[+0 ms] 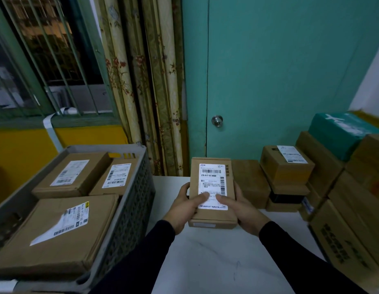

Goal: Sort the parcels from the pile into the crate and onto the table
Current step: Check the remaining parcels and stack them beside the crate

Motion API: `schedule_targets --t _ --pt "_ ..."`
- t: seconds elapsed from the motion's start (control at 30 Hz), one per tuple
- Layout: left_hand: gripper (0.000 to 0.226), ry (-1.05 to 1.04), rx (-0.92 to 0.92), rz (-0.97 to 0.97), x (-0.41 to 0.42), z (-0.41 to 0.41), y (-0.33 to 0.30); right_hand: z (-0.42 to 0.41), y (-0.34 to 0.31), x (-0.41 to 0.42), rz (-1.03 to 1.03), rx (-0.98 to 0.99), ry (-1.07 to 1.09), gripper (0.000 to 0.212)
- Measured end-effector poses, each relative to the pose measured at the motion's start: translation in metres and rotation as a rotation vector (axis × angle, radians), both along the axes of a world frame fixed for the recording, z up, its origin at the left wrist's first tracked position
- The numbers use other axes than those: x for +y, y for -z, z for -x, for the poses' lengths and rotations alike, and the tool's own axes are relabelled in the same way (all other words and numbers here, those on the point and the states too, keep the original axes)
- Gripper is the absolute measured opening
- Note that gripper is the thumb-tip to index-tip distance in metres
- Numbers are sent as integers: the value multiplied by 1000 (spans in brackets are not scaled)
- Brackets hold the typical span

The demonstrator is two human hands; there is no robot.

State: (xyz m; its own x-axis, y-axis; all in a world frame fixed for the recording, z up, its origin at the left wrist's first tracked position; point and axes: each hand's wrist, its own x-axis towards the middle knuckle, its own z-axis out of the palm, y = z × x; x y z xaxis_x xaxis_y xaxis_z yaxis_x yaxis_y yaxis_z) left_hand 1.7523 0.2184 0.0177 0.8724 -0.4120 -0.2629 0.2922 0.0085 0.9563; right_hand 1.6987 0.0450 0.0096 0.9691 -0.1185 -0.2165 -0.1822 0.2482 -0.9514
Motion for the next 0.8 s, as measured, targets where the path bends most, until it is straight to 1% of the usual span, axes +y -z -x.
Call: schedule_targets --t 0.17,0.3,0.4,0.47,0.5,0.57,0.63,0.7,0.77,0.8 --pt "67 24 0 -34 -2 2 0 2 0 0 28 15 -5 66" --pt "68 18 43 -2 0 -4 0 6 0 -1 34 38 -61 83" --pt "78 -43 51 26 2 -14 -8 5 -1 -1 58 71 -136 98" --pt "75 -86 28 9 3 -20 -13 3 0 -1 59 81 -164 102" --pt "70 -97 11 -7 4 -22 -15 2 -2 0 49 80 -155 100" --pt "63 -85 -17 -58 5 -23 -17 -1 -6 2 23 69 -97 85" --pt "65 -44 -41 -104 5 -20 -18 -5 -11 2 27 42 -24 68" --pt "66 -15 -56 -115 2 -15 -17 -9 -14 2 40 22 31 65" --pt "62 -19 -68 -107 1 -12 -16 -11 -16 3 67 10 51 64" --pt "61 -24 -83 -113 1 -12 -15 -10 -17 4 80 4 50 60"
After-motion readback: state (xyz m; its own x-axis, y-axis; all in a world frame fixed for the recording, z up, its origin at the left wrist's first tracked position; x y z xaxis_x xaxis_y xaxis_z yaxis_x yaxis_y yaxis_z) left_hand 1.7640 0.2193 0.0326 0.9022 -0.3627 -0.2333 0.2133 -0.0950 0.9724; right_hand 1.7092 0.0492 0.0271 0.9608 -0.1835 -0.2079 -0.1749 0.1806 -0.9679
